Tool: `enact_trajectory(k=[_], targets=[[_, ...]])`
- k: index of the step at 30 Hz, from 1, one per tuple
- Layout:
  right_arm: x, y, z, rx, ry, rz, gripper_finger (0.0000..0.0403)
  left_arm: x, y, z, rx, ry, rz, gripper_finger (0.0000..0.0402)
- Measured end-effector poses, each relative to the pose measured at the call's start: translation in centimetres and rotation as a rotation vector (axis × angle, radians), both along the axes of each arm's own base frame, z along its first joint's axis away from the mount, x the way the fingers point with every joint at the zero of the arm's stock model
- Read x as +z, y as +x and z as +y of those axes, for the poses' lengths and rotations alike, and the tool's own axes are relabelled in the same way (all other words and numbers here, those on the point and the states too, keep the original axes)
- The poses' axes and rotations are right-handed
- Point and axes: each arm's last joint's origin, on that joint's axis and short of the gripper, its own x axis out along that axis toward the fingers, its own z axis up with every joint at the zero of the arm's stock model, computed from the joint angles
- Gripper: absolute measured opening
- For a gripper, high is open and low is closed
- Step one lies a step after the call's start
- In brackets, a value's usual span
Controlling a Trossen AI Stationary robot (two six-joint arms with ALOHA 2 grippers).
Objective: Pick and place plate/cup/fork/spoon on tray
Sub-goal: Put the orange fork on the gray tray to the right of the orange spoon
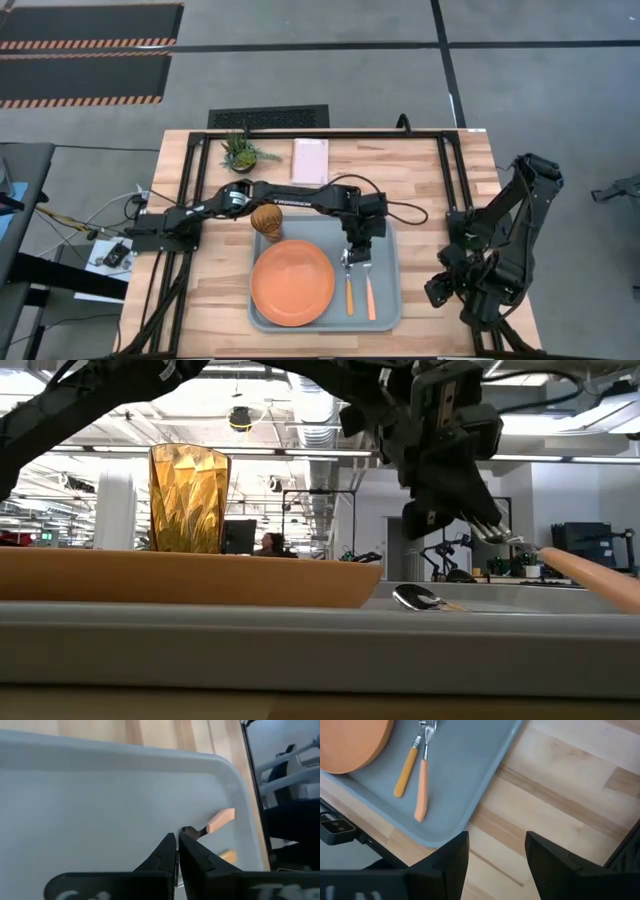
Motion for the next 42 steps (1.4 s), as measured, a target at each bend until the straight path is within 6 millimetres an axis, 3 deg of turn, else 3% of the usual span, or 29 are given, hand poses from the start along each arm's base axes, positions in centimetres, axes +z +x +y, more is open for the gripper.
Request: enact_trajectory(k=[8, 12, 19, 29, 42], targets=[[-0.3, 0.0, 0.0, 0.0, 0.003, -0.001, 0.0214, 0.0, 0.0, 2.7, 0.019, 0.012, -0.023, 0.0], [-0.3, 0.0, 0.0, 0.0, -0.001, 0.001, 0.0214, -0.1, -0.2, 2.6, -0.02, 0.024, -0.028, 0.0], [-0.3, 0.0, 0.0, -0.006, 0.006, -0.001, 0.0214, -2.7, 0.2, 1.5, -0.056, -0.042, 0.028, 0.0], [-0.3, 0.0, 0.1, -0.007, 0.01, -0.004, 0.0214, -2.3, 0.2, 3.3, -0.032, -0.011, -0.003, 0.0], [-0.3, 0.0, 0.1, -0.003, 0.007, -0.003, 0.0214, -2.5, 0.0, 2.7, -0.116, 0.036, -0.028, 0.0]])
